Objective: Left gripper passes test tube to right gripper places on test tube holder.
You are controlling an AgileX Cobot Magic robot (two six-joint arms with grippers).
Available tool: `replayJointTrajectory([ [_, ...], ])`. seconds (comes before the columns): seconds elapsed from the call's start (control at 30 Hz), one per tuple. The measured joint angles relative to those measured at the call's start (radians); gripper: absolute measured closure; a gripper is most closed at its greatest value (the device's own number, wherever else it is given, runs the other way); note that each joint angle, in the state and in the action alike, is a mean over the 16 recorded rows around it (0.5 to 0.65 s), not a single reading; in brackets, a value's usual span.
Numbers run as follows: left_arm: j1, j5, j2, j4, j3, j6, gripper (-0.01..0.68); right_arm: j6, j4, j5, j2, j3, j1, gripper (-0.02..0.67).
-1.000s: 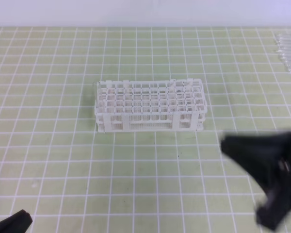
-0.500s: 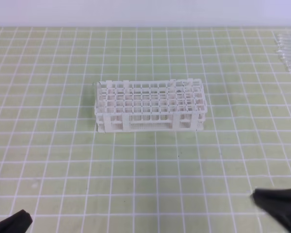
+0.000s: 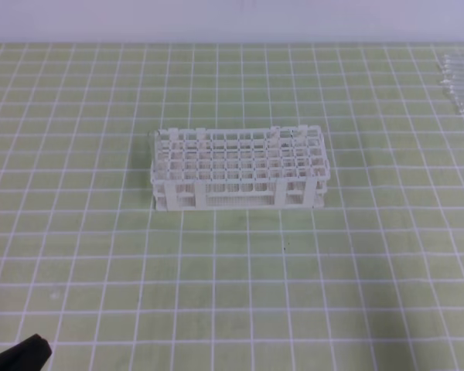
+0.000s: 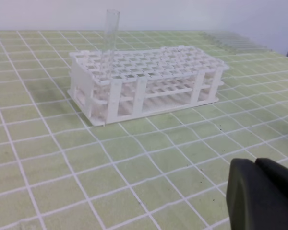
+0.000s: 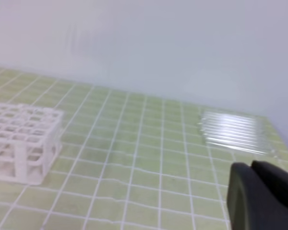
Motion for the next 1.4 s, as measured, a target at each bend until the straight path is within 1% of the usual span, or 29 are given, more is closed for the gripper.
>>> replayJointTrajectory([
  [0.1, 0.0, 0.002, 0.002, 0.0, -0.004, 0.0, 0.675, -0.011, 0.025, -0.031, -0.086, 0.059, -0.079, 0.665],
  [0.17, 0.0, 0.003, 0.001, 0.0, -0.004, 0.0, 0.675, -0.012, 0.041, -0.043, -0.133, 0.092, -0.113, 0.665],
  [0.37, 0.0, 0.004, 0.002, 0.0, -0.007, 0.0, 0.675, -0.012, 0.091, -0.034, -0.22, 0.154, -0.162, 0.665],
  [0.9, 0.0, 0.004, 0.004, 0.0, -0.01, 0.0, 0.675, -0.012, 0.138, 0.112, -0.234, 0.17, -0.175, 0.665],
  [1.4, 0.0, 0.0, 0.001, 0.0, -0.002, 0.0, 0.675, -0.012, 0.154, 0.126, -0.234, 0.17, -0.175, 0.665],
])
